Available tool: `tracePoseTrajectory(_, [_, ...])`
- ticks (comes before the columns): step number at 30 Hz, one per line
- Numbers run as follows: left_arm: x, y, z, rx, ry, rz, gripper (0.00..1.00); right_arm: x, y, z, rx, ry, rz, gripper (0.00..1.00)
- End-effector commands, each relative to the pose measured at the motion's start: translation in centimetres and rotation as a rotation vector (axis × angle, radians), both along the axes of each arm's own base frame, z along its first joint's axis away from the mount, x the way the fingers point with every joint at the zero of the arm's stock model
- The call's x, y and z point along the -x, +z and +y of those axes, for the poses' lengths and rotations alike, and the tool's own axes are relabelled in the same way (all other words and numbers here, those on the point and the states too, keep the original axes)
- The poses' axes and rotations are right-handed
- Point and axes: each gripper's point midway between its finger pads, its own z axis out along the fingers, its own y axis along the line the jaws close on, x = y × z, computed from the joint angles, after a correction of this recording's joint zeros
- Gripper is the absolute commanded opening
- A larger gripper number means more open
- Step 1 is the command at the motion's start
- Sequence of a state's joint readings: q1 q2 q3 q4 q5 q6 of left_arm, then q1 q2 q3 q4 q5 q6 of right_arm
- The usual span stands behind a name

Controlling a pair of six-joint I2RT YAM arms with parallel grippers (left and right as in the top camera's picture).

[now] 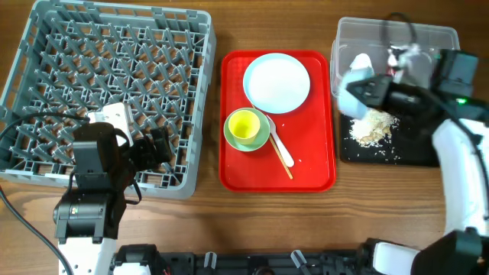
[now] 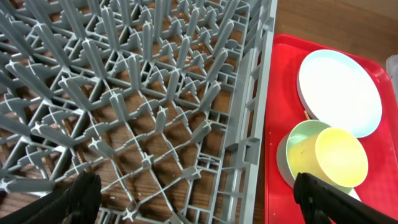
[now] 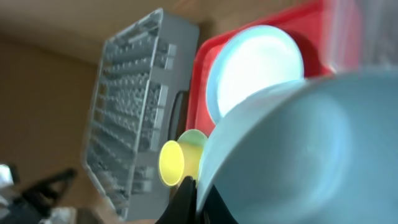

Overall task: Sort waste into correct bins and load items into the dishwasher rack
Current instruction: 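Set the empty blue bowl onto the white plate on the red tray, then grasp the yellow cup from the green bowl with the right gripper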

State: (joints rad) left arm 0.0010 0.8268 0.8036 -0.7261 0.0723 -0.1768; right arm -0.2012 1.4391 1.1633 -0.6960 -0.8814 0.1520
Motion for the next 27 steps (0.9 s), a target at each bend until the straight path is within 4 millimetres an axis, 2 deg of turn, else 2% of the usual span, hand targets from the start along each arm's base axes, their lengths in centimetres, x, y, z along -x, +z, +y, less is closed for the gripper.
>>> tracePoseTrajectory(1, [-0.2, 0.9, -0.1, -0.011, -0.012, -0.024, 1.00, -1.4, -0.6, 3.8, 0.228, 0.055, -0.100, 0.04])
tracePoseTrajectory(3, [-0.2, 0.9, -0.1, -0.011, -0.012, -0.024, 1.00, -2.7, -1.4, 6.6, 0.351, 0.078, -0.172, 0.04])
tracePoseTrajectory(4, [-0.2, 0.9, -0.1, -0.011, -0.012, -0.024, 1.00, -3.4, -1.9, 8.8, 0.412, 0.123, -0.234, 0.04])
tracePoseTrajectory(6, [-0.2, 0.9, -0.1, -0.011, -0.012, -0.024, 1.00, -4.3, -3.3, 11.9, 0.465, 0.164, -0.282, 0.04])
tracePoseTrajectory(7, [-0.2, 0.9, -0.1, -0.011, -0.012, -0.023, 1.00, -4.7, -5.3, 14.1, 0.488, 0.198, -0.283, 0.04])
tracePoseTrajectory(10, [-0.2, 0.9, -0.1, -0.011, -0.012, -0.024, 1.00, -5.0, -9.6, 16.9, 0.494, 0.263, -0.249, 0.04])
tracePoseTrajectory(12, [-0.2, 0.9, -0.1, -0.011, -0.012, -0.024, 1.00, -5.2, -12.2, 17.5, 0.503, 0.283, -0.211, 0.04])
tracePoseTrajectory(13, [-0.2, 0.9, -0.1, -0.011, -0.012, -0.024, 1.00, -5.1, -12.6, 17.5, 0.507, 0.286, -0.201, 0.04])
tracePoseTrajectory(20, [-0.2, 0.9, -0.1, -0.011, -0.012, -0.024, 1.00, -5.6, -11.3, 16.6, 0.534, 0.227, -0.216, 0.04])
tracePoseTrajectory(24, [-0.2, 0.9, -0.1, -0.011, -0.012, -0.024, 1.00, -5.7, -12.0, 16.2, 0.578, 0.238, -0.223, 0.05])
tracePoseTrajectory(27, [-0.2, 0.9, -0.1, -0.011, -0.012, -0.024, 1.00, -4.7, -13.5, 16.1, 0.574, 0.261, -0.153, 0.20])
